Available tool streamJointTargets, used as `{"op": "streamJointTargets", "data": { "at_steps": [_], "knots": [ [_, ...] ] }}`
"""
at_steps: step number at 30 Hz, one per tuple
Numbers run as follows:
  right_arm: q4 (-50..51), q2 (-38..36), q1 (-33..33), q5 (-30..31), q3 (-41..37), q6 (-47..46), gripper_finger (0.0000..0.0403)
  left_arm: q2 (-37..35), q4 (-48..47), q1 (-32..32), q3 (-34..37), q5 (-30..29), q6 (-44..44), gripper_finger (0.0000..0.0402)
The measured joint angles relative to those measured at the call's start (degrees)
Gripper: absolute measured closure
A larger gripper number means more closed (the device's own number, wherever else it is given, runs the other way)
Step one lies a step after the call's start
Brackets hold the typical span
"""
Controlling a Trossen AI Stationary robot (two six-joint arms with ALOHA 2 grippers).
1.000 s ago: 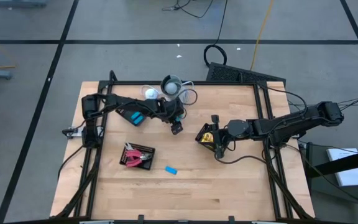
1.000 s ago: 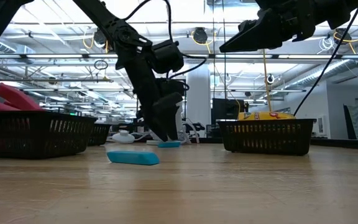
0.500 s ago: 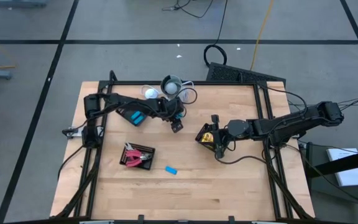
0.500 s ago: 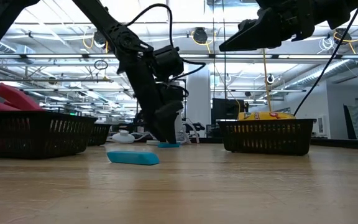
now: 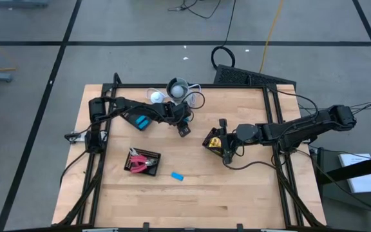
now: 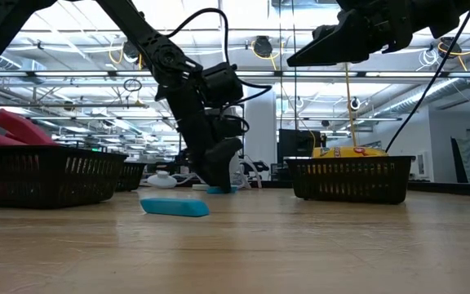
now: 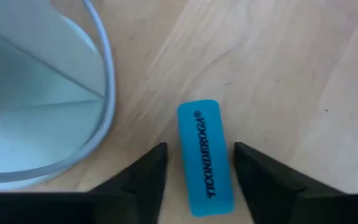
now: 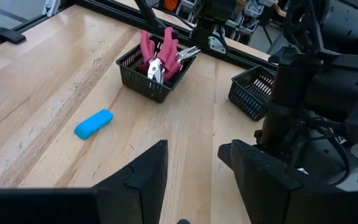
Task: Pick & Place School Supplies
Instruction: Put the blue eraser into the top black bin
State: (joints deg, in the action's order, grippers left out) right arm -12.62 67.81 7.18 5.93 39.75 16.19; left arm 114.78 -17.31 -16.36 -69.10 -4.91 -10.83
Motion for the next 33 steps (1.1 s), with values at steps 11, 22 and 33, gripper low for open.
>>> {"op": "streamJointTargets", "data": {
  "at_steps": [11, 22, 33],
  "knots": [
    [0.0, 0.0, 0.0, 0.0, 0.0, 0.0, 0.0236, -0.1, -1.7, 0.8, 0.0, -0.4, 1.3, 0.0343],
    [0.0, 0.0, 0.0, 0.0, 0.0, -0.5, 0.0236, -3.2, -8.7, 4.2, 0.4, 0.5, 1.1, 0.0343],
    [0.5, 0.0, 0.0, 0.0, 0.0, -0.5, 0.0236, -11.6, -19.8, 8.6, 0.5, -8.6, -2.1, 0.0343]
  ]
}}
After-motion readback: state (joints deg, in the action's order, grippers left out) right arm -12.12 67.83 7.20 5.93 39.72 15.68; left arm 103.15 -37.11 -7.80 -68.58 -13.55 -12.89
